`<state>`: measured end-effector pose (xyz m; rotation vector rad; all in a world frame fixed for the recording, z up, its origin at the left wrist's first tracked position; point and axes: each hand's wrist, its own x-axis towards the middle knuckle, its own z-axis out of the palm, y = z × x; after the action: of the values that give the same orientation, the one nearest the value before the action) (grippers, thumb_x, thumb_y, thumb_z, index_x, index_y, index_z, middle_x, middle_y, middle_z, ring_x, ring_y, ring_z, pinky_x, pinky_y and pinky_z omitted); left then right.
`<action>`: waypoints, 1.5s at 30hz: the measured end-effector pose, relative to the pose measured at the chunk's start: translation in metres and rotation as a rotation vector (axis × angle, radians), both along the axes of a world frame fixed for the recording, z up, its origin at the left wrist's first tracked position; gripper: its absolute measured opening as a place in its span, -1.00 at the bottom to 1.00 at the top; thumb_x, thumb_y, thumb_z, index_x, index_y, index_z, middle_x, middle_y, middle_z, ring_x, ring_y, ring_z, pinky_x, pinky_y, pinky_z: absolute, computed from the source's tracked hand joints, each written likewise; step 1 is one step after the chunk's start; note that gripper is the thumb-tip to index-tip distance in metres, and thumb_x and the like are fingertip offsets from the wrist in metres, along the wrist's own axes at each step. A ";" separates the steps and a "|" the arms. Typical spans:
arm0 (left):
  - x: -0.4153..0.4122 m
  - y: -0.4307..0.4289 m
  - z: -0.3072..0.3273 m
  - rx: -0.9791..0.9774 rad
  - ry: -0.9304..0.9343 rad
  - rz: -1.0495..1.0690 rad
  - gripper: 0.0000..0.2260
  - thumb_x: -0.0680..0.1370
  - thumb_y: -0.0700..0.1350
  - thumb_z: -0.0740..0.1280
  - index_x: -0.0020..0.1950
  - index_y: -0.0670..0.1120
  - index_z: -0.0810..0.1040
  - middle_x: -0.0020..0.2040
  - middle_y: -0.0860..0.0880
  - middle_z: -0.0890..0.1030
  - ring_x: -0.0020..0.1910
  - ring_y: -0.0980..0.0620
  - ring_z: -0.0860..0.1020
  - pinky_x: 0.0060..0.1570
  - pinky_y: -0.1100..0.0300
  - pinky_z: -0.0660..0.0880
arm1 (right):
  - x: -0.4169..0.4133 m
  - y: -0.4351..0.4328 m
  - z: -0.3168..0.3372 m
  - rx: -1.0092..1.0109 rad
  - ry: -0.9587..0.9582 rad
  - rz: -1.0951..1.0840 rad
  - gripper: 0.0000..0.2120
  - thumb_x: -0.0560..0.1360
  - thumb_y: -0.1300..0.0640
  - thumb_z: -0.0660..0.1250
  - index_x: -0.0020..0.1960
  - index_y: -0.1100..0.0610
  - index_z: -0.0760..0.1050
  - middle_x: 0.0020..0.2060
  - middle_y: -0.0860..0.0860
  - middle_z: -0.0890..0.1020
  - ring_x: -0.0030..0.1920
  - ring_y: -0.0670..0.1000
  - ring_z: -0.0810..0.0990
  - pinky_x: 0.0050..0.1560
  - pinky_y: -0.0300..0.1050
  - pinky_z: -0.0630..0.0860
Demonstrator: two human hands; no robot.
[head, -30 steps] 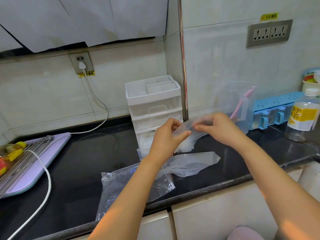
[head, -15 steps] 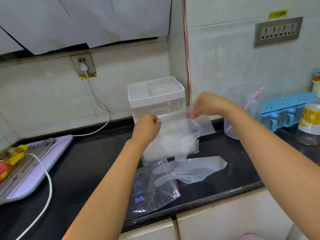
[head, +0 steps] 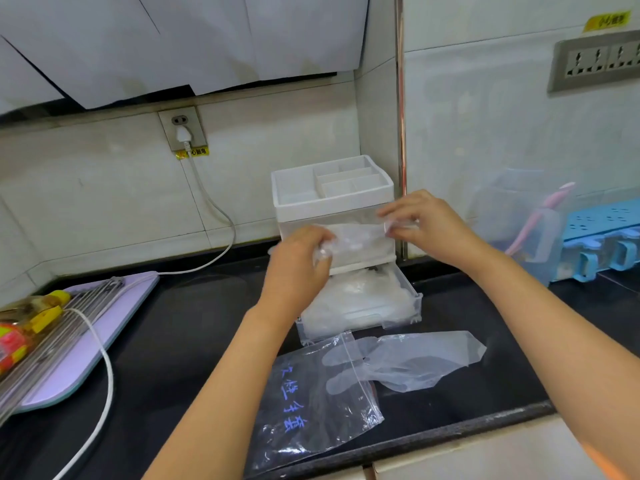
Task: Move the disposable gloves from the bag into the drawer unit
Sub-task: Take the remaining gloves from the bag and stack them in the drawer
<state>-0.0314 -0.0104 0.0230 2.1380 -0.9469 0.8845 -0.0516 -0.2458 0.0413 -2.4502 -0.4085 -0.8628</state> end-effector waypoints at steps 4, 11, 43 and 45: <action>0.012 -0.003 -0.030 0.299 0.404 0.040 -0.75 0.54 -0.26 0.27 0.18 -0.17 0.61 0.18 -0.07 0.62 0.19 -0.02 0.54 0.22 0.25 0.38 | 0.019 -0.008 -0.033 -0.152 0.214 -0.031 -0.83 0.47 0.25 0.40 -0.02 0.03 0.68 0.14 -0.06 0.61 0.04 -0.14 0.31 -0.01 -0.38 0.23; 0.034 -0.013 -0.040 0.596 0.707 0.118 -0.64 0.55 -0.30 0.16 0.29 -0.12 0.55 0.33 -0.05 0.51 0.27 -0.01 0.47 0.16 0.29 0.37 | 0.031 -0.007 -0.054 -0.192 0.498 -0.188 -0.66 0.50 0.37 0.24 -0.02 -0.03 0.64 0.13 0.04 0.43 0.08 0.03 0.51 0.26 -0.14 0.41; 0.077 -0.046 -0.065 0.883 0.972 0.279 -0.62 0.55 -0.07 0.32 0.33 -0.17 0.43 0.18 -0.08 0.51 0.00 -0.04 0.46 -0.03 0.16 0.41 | 0.048 0.049 -0.081 -0.078 0.974 -0.051 -0.65 0.56 0.29 0.09 0.25 0.10 0.50 0.28 0.00 0.47 0.14 -0.03 0.47 0.04 -0.27 0.33; 0.078 -0.044 -0.067 0.890 0.976 0.265 -0.56 0.54 -0.02 0.32 0.38 -0.15 0.39 0.30 -0.11 0.46 0.11 -0.08 0.47 0.09 0.11 0.44 | 0.057 0.049 -0.085 -0.111 0.986 -0.123 -0.59 0.57 0.27 0.06 0.41 0.13 0.33 0.35 0.06 0.40 0.12 -0.02 0.48 0.00 -0.26 0.37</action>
<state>0.0470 -0.0546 -0.0439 2.9543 -0.5454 -0.6577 0.0051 -0.1970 -0.0434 -2.6556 0.0663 0.3875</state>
